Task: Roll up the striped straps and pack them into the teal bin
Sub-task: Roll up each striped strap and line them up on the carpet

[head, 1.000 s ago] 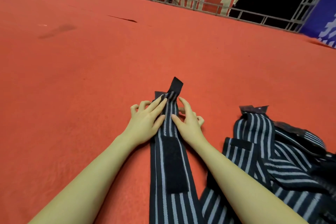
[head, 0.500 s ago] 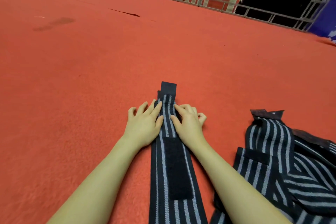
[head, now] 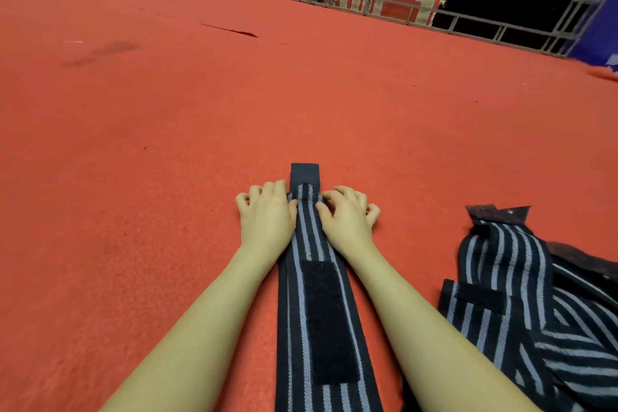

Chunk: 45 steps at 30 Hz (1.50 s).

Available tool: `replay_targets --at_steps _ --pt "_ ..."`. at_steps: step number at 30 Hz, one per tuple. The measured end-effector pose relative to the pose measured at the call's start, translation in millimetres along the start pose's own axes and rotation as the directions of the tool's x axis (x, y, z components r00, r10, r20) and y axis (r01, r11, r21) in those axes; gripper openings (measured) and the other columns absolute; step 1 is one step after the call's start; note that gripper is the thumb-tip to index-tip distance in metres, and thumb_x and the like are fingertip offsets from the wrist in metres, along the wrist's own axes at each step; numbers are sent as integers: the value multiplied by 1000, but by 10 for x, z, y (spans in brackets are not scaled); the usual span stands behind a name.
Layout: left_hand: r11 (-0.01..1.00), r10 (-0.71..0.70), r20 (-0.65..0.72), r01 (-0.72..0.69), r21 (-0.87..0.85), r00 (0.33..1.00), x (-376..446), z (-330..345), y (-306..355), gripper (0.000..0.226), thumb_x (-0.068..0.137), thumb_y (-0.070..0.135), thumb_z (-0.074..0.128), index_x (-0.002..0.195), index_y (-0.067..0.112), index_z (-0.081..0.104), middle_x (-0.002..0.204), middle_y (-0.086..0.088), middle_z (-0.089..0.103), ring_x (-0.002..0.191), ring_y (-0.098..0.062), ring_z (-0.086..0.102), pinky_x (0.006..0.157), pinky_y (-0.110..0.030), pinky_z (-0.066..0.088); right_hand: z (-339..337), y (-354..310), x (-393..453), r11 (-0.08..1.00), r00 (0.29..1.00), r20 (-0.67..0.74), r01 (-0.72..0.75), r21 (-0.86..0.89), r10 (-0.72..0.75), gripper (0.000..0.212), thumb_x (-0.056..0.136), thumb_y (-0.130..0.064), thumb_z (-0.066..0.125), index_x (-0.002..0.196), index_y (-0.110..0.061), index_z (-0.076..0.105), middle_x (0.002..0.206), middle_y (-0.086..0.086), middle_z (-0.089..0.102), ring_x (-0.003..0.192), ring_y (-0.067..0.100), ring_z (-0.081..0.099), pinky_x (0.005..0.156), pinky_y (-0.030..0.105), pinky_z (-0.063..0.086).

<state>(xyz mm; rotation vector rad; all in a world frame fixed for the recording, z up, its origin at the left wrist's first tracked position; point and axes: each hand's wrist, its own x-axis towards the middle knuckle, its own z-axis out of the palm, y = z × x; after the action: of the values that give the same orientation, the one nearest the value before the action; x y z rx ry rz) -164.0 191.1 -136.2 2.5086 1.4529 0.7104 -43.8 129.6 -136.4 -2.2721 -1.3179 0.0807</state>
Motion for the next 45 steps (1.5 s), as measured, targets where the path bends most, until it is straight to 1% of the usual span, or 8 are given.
replay_targets --at_steps 3,6,13,18,23,32,41,45 --pt "998 -51 16 50 42 999 63 44 5 34 99 36 40 118 15 57 121 -7 47 112 -29 38 92 -41 23 -42 -10 -11 995 999 -42 12 101 -7 17 96 -32 51 110 -24 58 120 -9 53 121 13 34 100 36 13" --pt "989 -29 -63 19 -147 998 92 47 37 27 98 35 46 112 17 60 116 -3 51 112 -25 38 89 -36 18 -134 34 -52 965 993 -117 36 261 -6 3 94 -27 56 95 -27 58 99 -15 58 108 5 41 91 32 15" --pt "864 59 -316 -207 -460 947 81 -90 94 34 89 48 43 93 22 64 100 12 49 102 -10 40 80 -24 12 -323 -59 -210 830 942 -325 112 546 87 19 86 -30 68 76 -41 56 85 -15 60 98 -6 43 99 36 18" --pt "812 107 -351 -285 -510 930 58 -109 169 34 89 47 42 90 21 64 105 12 47 102 -7 40 83 -24 15 -538 -56 -189 774 950 -313 191 604 10 20 75 -48 64 93 -41 57 93 -17 65 97 5 57 106 41 27" --pt "772 185 -322 -340 -537 929 85 -138 251 27 89 46 43 91 27 62 106 17 46 103 -9 42 91 -16 14 -766 -90 31 479 959 -255 168 861 122 53 83 -8 73 131 -12 50 86 -4 66 88 12 62 99 42 47" --pt "783 150 -275 -284 -554 950 140 -100 188 20 89 49 38 86 37 53 102 23 42 104 -8 39 90 -16 15 -745 -72 159 367 993 -108 87 926 37 51 80 4 70 125 -10 50 95 7 70 87 15 65 81 25 52" --pt "795 179 -231 -278 -539 956 84 -70 133 23 88 52 37 83 37 54 105 27 42 106 -4 36 93 -10 8 -637 -58 167 502 922 -375 281 818 94 26 76 1 75 71 -21 63 67 -13 64 66 0 56 68 16 44" --pt "770 179 -209 -270 -578 961 113 -108 129 14 89 50 44 80 44 52 92 23 55 96 4 43 93 -20 18 -669 22 197 467 953 -302 263 844 9 22 78 -1 74 85 -21 67 78 -11 68 77 6 60 76 24 48"
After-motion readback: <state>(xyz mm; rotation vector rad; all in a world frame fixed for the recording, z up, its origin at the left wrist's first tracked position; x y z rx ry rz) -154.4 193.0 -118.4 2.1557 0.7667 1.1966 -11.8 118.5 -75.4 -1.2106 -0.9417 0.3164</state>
